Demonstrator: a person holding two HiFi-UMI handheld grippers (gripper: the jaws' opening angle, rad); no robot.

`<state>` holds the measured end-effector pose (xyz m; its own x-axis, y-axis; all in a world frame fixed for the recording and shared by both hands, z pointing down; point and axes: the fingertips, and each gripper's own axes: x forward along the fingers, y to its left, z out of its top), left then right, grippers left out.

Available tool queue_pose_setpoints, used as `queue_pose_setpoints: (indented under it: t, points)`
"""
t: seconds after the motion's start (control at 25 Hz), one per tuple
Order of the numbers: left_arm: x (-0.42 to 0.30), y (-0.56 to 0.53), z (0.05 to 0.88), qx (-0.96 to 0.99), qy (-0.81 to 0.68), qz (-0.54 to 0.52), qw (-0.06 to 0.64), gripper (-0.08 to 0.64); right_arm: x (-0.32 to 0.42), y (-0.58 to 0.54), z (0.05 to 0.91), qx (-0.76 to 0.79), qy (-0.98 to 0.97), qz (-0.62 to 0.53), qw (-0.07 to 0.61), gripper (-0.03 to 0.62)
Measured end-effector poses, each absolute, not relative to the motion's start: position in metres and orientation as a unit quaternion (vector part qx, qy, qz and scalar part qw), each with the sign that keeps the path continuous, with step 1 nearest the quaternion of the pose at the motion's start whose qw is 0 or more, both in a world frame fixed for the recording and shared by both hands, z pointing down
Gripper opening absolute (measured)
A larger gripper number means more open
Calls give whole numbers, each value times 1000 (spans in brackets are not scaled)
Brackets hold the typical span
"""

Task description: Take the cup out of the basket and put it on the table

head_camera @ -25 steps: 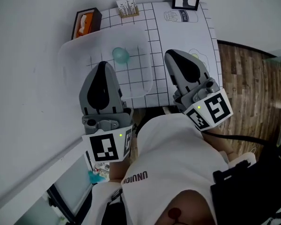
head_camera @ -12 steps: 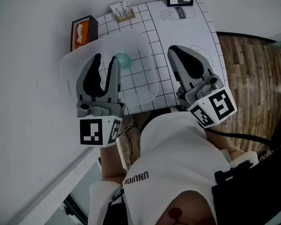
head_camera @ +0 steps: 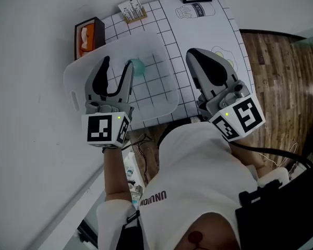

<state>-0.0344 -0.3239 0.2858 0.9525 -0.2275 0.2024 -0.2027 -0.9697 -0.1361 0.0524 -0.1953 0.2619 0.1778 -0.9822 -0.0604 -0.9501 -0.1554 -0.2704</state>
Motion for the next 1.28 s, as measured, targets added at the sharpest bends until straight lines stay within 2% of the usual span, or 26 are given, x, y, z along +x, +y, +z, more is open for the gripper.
queue_pose_setpoints:
  t: [0.4,0.72,1.28]
  points:
    - [-17,-330,346,-977,29,-202,57,270,54,-197,265,-764,631,-64,115,21]
    - [-14,-335,383,-959,-9,-267,94,273,63,-198,265,-771,623,-64,112,21]
    - [-6,-337,436,-937,-68,-330,96,304,69,-202,266,-775,620,-66,104,21]
